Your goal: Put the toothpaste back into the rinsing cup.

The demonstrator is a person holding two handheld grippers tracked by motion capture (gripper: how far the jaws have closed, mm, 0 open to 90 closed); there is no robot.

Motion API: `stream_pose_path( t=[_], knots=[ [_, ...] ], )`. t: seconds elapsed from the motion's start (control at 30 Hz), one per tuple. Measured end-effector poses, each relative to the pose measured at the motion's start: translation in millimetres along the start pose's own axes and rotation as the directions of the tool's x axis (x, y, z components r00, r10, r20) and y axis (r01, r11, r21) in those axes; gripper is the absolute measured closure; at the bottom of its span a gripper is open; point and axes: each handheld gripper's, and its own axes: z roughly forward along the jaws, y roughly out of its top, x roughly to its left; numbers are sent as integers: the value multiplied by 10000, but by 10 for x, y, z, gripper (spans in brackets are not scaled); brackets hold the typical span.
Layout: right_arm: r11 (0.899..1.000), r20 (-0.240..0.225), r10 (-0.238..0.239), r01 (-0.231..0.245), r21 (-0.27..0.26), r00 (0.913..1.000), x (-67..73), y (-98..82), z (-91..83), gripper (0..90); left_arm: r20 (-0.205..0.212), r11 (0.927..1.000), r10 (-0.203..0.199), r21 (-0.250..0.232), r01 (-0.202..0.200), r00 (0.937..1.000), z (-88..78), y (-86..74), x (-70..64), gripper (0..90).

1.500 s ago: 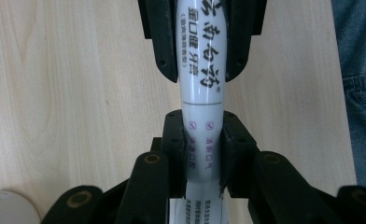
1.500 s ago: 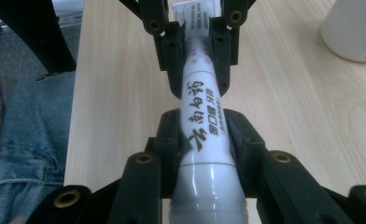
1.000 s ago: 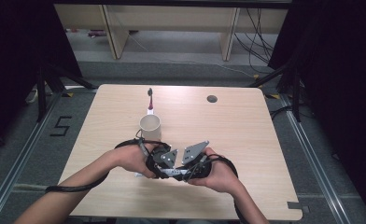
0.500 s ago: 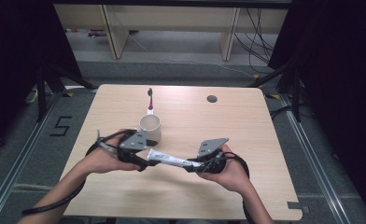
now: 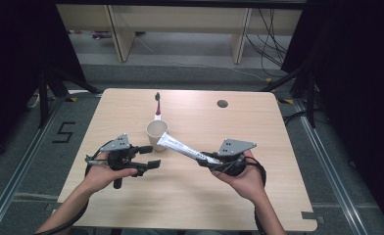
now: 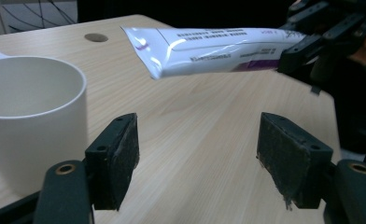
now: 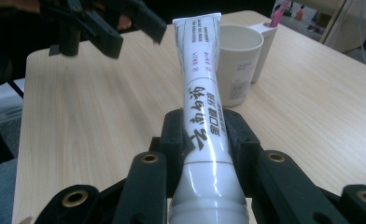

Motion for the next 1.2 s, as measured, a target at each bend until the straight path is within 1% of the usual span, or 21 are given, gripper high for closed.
stream_pose_path(
  t=[0.03, 0.07, 0.1, 0.13, 0.17, 0.2, 0.23, 0.33, 0.37, 0.5, 0.57, 0.6, 0.67, 0.8, 0.83, 0.87, 0.9, 0.93, 1.03, 1.1, 1.2],
  knots=[
    [9999, 66, -67, 68, -123, 10000, -2, 5, 4, 728, 138, 9997, -182, -144, 184, 9997, 27, -14, -1, 295],
    [9999, 66, -67, 68, -123, 10000, -2, 5, 4, 728, 138, 9997, -182, -144, 184, 9997, 27, -14, -1, 295],
    [9995, 132, -5, 9, -312, 9999, 20, 12, 10, 728, 319, 9979, -482, -410, 494, 9983, 89, -38, -20, 297],
    [9995, 132, -5, 9, -312, 9999, 20, 12, 10, 728, 319, 9979, -482, -410, 494, 9983, 89, -38, -20, 297],
    [9994, -4, 12, -12, -353, 10000, 16, 19, 9, 728, 634, 9961, -615, -590, 653, 9961, 156, -54, -46, 297],
    [9994, -4, 12, -12, -353, 10000, 16, 19, 9, 728, 634, 9961, -615, -590, 653, 9961, 156, -54, -46, 293],
    [9987, 45, 20, -18, -502, 10000, 16, 18, 32, 728, 801, 9942, -728, -735, 788, 9941, 211, -47, -85, 291],
    [9991, 60, -8, 11, -431, 10000, 23, 23, 35, 728, 855, 9923, -743, -927, 822, 9936, 251, -24, -108, 284],
    [9986, 59, -29, 33, -527, 10000, 35, 32, 44, 729, 936, 9869, -1023, -1152, 1129, 9903, 286, -5, -119, 284],
    [9986, -6, -84, 84, -518, 10000, 44, 56, 46, 729, 1116, 9828, -1125, -1340, 1271, 9874, 354, 20, -138, 285],
    [9980, 95, -266, 271, -578, 9996, 38, 61, 54, 729, 1128, 9807, -1206, -1402, 1360, 9863, 373, 32, -142, 285],
    [9980, 95, -266, 271, -578, 9996, 38, 61, 54, 729, 1128, 9807, -1206, -1402, 1360, 9863, 373, 32, -142, 284],
    [9978, 41, -137, 139, -647, 9999, 53, 58, 63, 729, 1104, 9754, -1439, -1519, 1598, 9834, 394, 40, -124, 287],
    [9976, 57, -182, 185, -660, 9998, 56, 61, 69, 729, 1106, 9701, -1639, -1621, 1805, 9803, 408, 46, -101, 293],
    [9971, 1, -202, 202, -737, 9998, 59, 60, 79, 728, 1113, 9652, -1819, -1696, 1990, 9770, 415, 54, -85, 292],
    [9971, 1, -202, 202, -737, 9998, 59, 60, 79, 728, 1113, 9652, -1819, -1696, 1990, 9770, 415, 54, -85, 293],
    [9962, 6, -280, 279, -823, 9996, 57, 65, 81, 728, 1166, 9550, -2094, -1888, 2286, 9709, 422, 65, -72, 294],
    [9962, 6, -280, 279, -823, 9996, 57, 65, 81, 728, 1166, 9550, -2094, -1888, 2286, 9709, 422, 65, -72, 294],
    [9959, -27, -220, 217, -874, 9998, 68, 69, 86, 728, 1132, 9446, -2379, -2041, 2569, 9647, 432, 94, -60, 298],
    [9957, -14, -211, 209, -897, 9998, 68, 69, 87, 727, 1104, 9447, -2385, -2039, 2568, 9649, 434, 104, -56, 303],
    [9954, 21, -211, 212, -935, 9998, 83, 67, 99, 725, 1062, 9398, -2557, -2058, 2728, 9609, 446, 128, -56, 314]
  ],
)
